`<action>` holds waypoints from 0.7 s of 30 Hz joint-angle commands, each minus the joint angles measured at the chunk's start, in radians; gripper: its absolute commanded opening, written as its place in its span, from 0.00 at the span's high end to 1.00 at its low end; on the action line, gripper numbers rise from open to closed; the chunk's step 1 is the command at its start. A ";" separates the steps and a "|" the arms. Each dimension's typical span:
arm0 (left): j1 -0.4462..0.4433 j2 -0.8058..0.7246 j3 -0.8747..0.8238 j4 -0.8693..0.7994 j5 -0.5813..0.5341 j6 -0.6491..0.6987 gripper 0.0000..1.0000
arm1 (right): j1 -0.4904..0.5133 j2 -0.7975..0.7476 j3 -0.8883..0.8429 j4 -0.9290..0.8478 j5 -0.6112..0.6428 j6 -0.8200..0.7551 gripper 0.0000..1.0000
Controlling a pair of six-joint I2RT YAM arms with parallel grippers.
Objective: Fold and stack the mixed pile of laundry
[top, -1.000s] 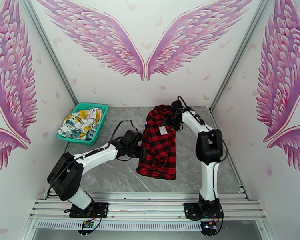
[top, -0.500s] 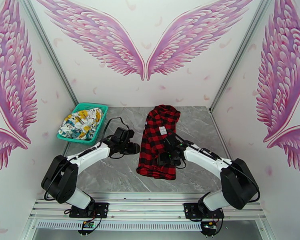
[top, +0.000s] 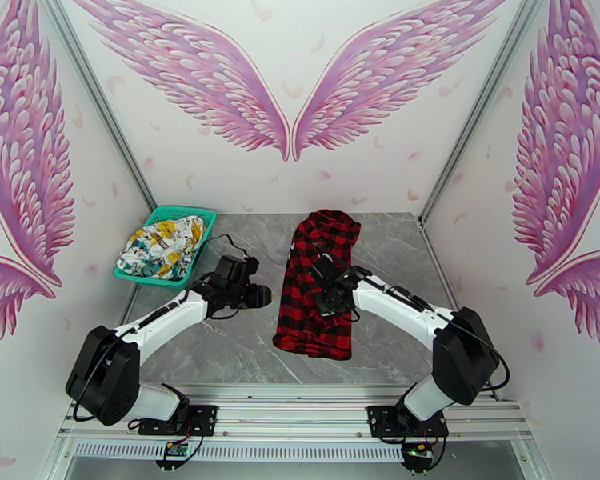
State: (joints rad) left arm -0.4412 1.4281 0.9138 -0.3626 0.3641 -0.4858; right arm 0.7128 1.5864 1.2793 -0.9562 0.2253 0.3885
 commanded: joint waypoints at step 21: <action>0.167 -0.069 -0.071 -0.065 0.079 0.105 0.54 | 0.362 0.201 0.116 -0.295 0.193 0.086 0.16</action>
State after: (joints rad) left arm -0.2741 1.3758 0.8547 -0.4210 0.4152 -0.3962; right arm 1.0798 1.8694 1.4136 -1.2430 0.4393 0.4549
